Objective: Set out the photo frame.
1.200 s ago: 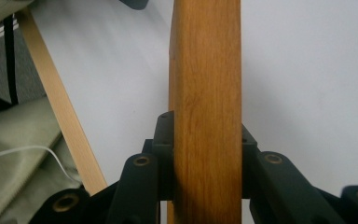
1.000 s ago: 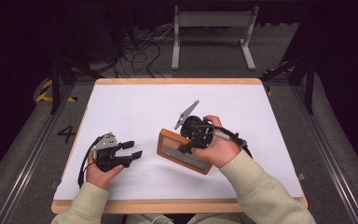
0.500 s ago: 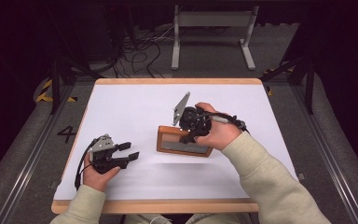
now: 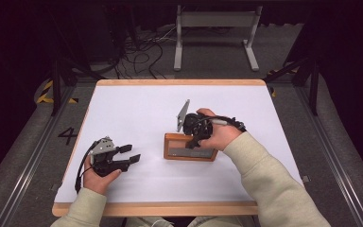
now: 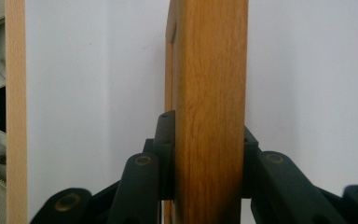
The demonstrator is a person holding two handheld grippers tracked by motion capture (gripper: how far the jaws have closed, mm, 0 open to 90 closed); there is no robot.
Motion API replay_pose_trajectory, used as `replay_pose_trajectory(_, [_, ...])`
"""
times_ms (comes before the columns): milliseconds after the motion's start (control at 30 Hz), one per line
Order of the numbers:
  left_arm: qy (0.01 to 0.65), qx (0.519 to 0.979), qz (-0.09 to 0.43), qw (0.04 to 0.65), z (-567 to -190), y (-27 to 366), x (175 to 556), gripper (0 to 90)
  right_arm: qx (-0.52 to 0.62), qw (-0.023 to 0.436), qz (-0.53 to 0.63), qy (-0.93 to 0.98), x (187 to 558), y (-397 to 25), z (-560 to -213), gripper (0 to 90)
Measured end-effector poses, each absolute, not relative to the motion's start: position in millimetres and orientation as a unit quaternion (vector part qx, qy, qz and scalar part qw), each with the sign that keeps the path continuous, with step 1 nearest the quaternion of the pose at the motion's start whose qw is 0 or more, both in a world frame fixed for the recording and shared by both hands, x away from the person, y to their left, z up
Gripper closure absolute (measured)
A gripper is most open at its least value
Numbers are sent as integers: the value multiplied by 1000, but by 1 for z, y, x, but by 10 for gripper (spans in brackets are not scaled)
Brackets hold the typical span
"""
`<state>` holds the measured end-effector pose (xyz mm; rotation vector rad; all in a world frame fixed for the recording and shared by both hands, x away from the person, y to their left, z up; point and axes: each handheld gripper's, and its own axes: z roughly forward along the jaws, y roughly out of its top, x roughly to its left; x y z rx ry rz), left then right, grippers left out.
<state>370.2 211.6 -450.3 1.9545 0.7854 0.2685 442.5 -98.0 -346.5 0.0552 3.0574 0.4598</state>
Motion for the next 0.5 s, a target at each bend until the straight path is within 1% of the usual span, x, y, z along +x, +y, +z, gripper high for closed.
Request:
replay_pose_trajectory(200, [320,806,109,487,-450,211,371,432,16,14,153,988,443,-97,-352,714])
replay_pose_trajectory(400, [321,805,107,488,-450,210,371,432,20,14,164,986,447,-99,-354,707])
replay_pose_trajectory(500, [321,805,107,488,-450,210,371,432,39,25,172,984,449,-101,-353,646])
